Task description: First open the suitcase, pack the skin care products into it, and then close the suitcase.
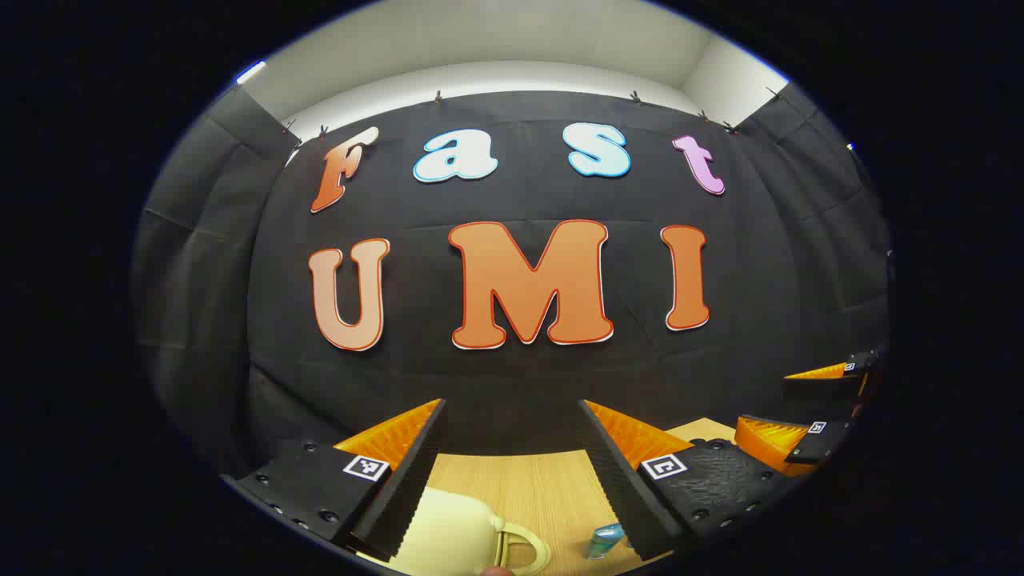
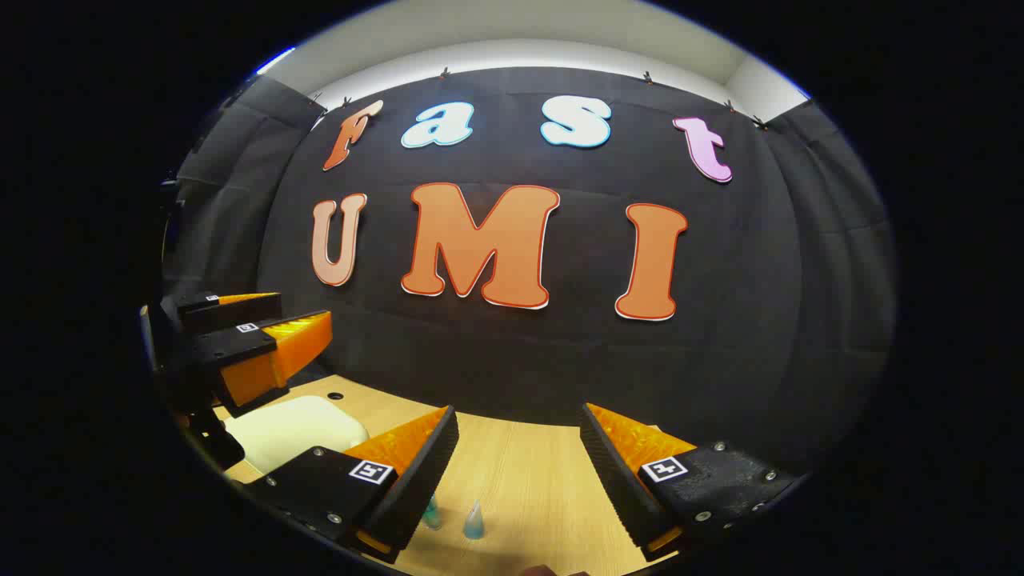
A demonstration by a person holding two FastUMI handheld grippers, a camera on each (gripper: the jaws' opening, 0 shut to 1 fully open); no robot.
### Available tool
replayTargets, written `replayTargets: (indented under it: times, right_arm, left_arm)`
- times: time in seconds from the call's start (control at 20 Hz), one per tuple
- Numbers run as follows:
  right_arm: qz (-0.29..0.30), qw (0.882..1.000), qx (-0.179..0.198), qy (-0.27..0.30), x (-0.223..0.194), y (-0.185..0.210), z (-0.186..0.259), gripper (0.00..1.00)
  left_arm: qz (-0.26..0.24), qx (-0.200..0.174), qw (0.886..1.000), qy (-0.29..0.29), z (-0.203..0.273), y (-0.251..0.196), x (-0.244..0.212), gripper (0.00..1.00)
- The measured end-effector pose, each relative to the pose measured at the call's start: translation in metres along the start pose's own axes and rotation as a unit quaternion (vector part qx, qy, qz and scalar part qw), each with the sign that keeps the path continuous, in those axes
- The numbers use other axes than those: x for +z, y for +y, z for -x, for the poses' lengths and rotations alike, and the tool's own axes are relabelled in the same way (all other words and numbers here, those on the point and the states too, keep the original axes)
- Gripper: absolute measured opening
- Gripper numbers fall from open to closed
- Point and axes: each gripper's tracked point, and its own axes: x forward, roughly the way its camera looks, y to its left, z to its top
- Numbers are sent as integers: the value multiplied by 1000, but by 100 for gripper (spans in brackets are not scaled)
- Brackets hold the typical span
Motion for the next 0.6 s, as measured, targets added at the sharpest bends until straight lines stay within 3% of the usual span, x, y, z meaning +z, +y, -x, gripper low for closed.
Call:
replayTargets:
  times: [0.3,0.6]
  right_arm:
    - [5,1000,-29,-2,0,-12,-7,97]
    - [7,999,-33,-2,-1,-12,-5,97]
  left_arm:
    - [15,-13,1000,14,3,-4,-6,98]
    - [10,-5,1000,18,4,0,-8,98]
